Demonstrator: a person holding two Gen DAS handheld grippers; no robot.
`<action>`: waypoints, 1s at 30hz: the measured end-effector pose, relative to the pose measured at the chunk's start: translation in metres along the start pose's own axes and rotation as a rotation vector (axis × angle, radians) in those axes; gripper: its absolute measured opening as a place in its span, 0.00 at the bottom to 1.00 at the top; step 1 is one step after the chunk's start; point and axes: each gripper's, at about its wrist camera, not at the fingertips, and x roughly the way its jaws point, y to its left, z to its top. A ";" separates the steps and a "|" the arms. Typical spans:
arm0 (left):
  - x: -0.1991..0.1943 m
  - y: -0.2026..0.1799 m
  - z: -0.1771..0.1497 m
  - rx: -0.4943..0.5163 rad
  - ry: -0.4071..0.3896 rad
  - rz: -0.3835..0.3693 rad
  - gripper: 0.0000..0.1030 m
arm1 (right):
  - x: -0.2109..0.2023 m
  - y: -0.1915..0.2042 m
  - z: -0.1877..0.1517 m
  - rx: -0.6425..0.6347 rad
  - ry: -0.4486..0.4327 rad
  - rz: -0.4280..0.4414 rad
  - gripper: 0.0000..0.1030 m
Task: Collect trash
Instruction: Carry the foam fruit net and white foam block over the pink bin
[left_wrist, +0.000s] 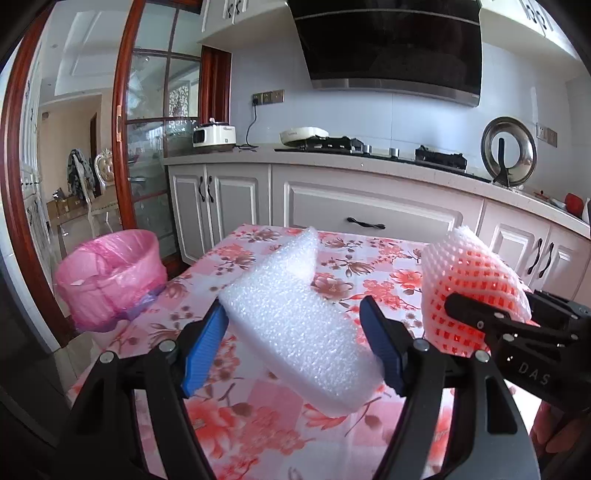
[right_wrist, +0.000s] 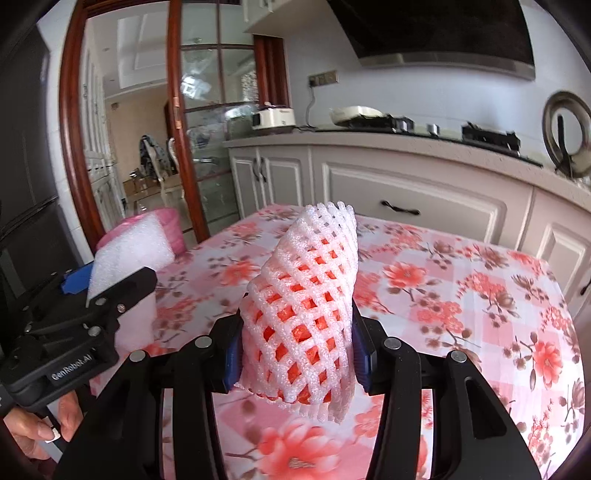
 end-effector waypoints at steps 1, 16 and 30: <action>-0.004 0.003 0.000 0.000 -0.006 0.005 0.69 | -0.001 0.005 0.002 -0.008 -0.002 0.007 0.45; -0.023 0.095 0.007 -0.078 -0.046 0.177 0.69 | 0.060 0.098 0.048 -0.138 0.018 0.194 0.45; 0.029 0.226 0.039 -0.178 0.015 0.325 0.70 | 0.184 0.188 0.115 -0.217 0.071 0.403 0.45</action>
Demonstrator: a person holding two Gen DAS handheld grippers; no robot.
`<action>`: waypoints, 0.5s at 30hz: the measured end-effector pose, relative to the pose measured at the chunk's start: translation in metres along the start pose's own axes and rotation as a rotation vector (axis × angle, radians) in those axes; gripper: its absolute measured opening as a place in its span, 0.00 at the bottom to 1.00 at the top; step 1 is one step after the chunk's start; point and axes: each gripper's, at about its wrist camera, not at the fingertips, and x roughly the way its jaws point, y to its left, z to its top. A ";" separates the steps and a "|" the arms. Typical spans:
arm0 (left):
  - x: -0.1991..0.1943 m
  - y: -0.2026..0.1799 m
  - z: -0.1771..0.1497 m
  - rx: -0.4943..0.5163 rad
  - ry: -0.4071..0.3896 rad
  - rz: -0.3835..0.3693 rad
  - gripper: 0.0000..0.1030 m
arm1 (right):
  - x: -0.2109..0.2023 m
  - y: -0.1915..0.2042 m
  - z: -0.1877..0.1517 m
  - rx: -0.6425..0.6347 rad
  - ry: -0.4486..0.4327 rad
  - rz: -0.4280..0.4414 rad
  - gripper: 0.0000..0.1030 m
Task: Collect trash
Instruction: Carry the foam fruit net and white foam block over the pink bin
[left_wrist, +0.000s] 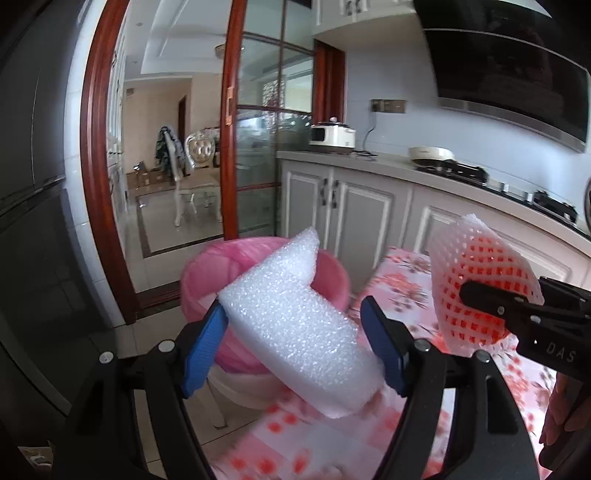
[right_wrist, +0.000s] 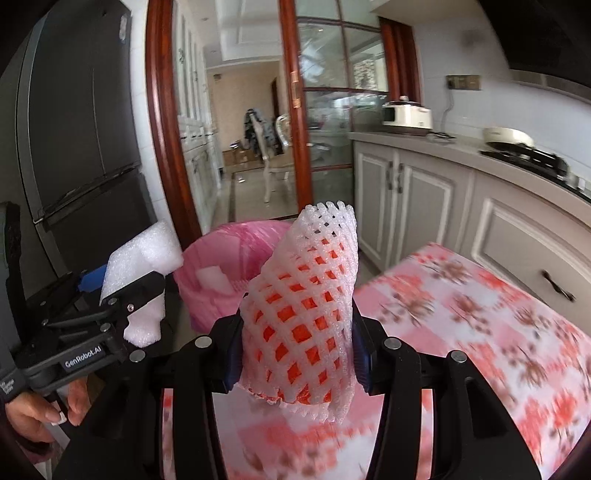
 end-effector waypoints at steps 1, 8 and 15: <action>0.011 0.008 0.005 -0.006 0.010 0.005 0.70 | 0.012 0.001 0.006 -0.011 0.006 0.013 0.45; 0.076 0.051 0.031 -0.039 0.050 0.053 0.70 | 0.085 0.003 0.038 -0.065 0.045 0.080 0.45; 0.134 0.090 0.049 -0.102 0.070 0.071 0.70 | 0.145 0.001 0.057 -0.090 0.081 0.121 0.47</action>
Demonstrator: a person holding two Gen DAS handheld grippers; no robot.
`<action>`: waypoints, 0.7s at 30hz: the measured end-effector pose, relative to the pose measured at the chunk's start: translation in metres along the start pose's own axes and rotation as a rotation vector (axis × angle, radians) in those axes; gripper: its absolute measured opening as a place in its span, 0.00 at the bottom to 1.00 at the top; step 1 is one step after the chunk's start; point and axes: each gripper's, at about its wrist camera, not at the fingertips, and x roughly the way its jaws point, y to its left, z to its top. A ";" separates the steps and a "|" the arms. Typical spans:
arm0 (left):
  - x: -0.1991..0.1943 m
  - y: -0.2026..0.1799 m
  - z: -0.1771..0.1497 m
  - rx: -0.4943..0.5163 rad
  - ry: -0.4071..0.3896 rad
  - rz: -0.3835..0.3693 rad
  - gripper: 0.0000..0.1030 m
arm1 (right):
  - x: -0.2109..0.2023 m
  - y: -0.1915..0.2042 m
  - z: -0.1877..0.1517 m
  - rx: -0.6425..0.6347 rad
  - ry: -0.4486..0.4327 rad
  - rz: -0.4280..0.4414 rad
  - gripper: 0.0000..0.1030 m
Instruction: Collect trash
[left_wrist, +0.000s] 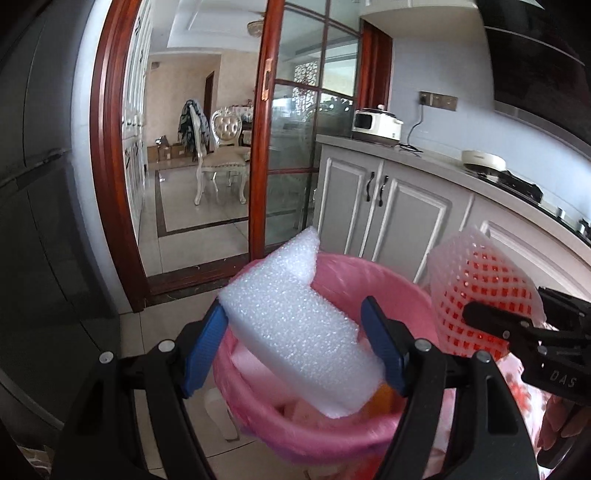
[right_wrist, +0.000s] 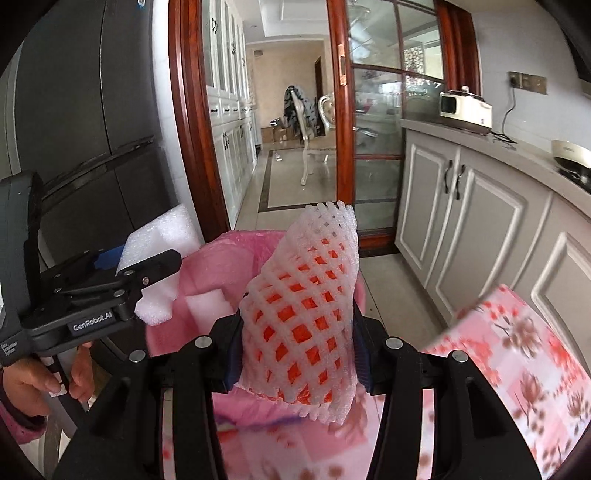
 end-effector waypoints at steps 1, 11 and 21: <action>0.006 0.002 0.001 -0.008 0.005 0.001 0.70 | 0.007 -0.001 0.001 0.001 0.003 0.006 0.48; 0.044 0.009 0.003 -0.033 0.042 -0.008 0.77 | 0.026 -0.007 -0.003 0.009 -0.001 0.025 0.72; 0.021 0.015 0.002 -0.063 0.018 0.011 0.87 | -0.016 -0.007 -0.006 0.008 -0.029 -0.007 0.72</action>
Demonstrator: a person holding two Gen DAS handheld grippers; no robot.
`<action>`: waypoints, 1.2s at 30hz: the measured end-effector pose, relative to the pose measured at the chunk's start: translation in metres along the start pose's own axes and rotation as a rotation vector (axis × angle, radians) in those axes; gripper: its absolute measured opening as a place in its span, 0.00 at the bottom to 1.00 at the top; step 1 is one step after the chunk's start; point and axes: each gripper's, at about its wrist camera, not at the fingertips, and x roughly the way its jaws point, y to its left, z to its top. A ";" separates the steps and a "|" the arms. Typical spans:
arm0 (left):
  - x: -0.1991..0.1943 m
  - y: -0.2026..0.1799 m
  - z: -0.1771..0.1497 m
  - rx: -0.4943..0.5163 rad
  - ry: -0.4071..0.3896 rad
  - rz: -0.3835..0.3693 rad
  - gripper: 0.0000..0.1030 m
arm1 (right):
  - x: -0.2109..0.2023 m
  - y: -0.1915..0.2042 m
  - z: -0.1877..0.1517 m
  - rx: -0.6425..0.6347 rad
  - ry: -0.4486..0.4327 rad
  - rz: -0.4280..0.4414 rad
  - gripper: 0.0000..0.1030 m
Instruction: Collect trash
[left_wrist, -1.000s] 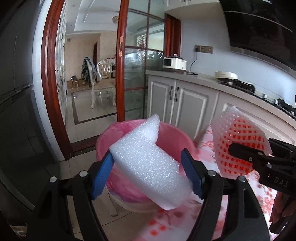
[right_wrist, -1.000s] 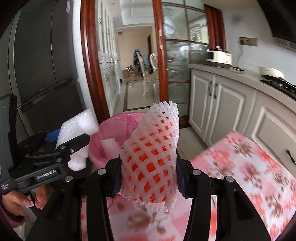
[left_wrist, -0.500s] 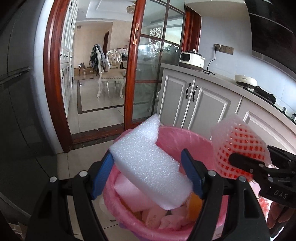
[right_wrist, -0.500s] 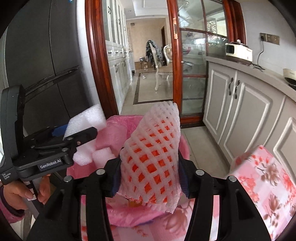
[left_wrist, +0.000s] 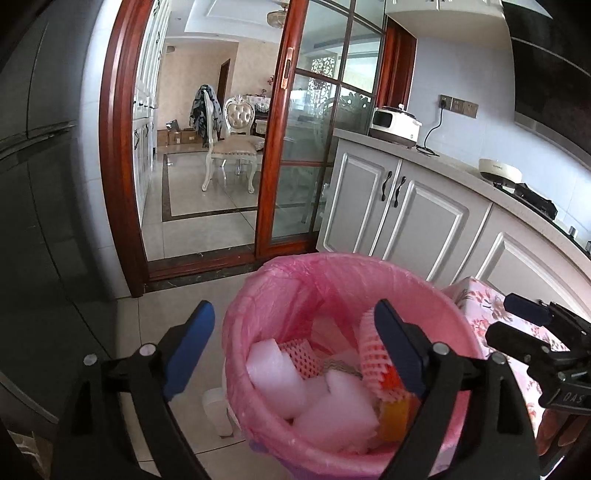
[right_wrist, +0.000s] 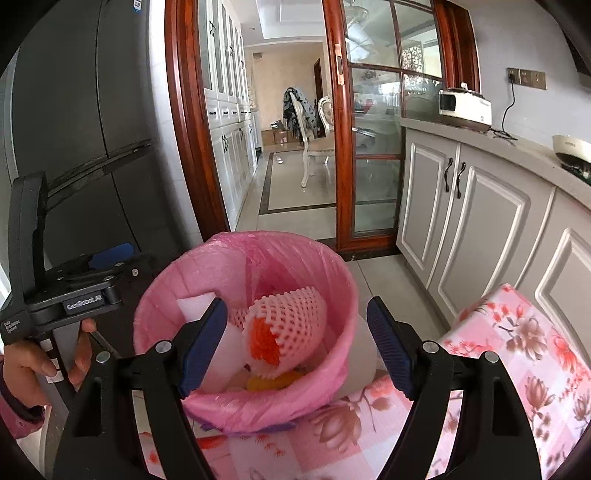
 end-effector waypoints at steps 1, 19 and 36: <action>-0.007 -0.001 0.000 0.002 -0.007 0.003 0.89 | -0.008 0.003 0.002 -0.001 -0.006 -0.006 0.74; -0.200 -0.041 -0.026 0.077 -0.151 0.060 0.96 | -0.168 0.042 -0.026 0.075 -0.084 -0.008 0.82; -0.239 -0.059 -0.061 0.174 -0.116 0.089 0.96 | -0.209 0.063 -0.060 0.101 -0.075 -0.104 0.82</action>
